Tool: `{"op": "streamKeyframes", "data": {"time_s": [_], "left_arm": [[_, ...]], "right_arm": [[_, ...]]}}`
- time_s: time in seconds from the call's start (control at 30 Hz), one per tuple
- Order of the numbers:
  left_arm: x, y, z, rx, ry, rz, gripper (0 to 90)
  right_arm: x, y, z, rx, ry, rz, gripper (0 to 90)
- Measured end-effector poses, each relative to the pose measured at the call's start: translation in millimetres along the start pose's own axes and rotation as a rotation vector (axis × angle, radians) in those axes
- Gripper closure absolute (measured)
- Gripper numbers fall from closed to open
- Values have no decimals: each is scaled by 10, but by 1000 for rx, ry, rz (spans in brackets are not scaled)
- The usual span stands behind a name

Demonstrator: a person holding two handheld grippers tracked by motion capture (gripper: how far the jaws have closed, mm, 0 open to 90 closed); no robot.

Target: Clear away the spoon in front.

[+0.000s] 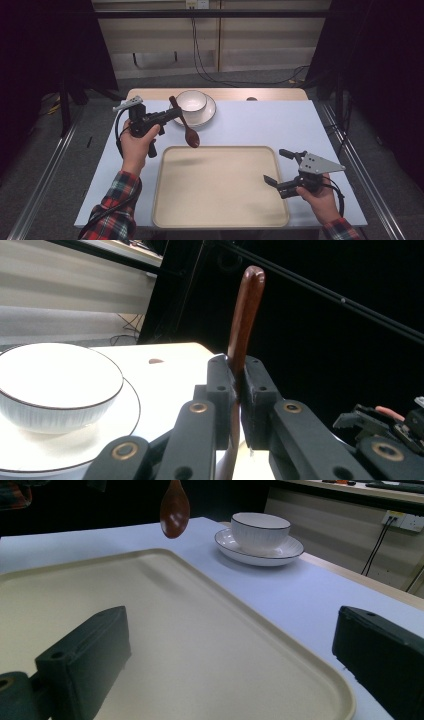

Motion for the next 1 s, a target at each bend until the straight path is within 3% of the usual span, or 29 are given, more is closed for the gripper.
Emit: {"op": "streamKeyframes", "data": {"time_s": [0.43, 1.0], "left_arm": [[81, -66, -77, -41, 1, -31, 841], [138, -163, -187, -51, -10, -48, 841]], "right_arm": [[-21, 12, -3, 6, 18, 12, 18], [-14, 11, -10, 3, 16, 10, 18]]}}
Point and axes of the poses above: each handheld gripper's, and its own axes: y roughly forward along the jaws, z roughly out of its top, x roughly to its right, the point moved 8 cm from there along y, roughly forward along the jaws, and after that the axes turned 8 degrees about -z, right-handed, at the moved point
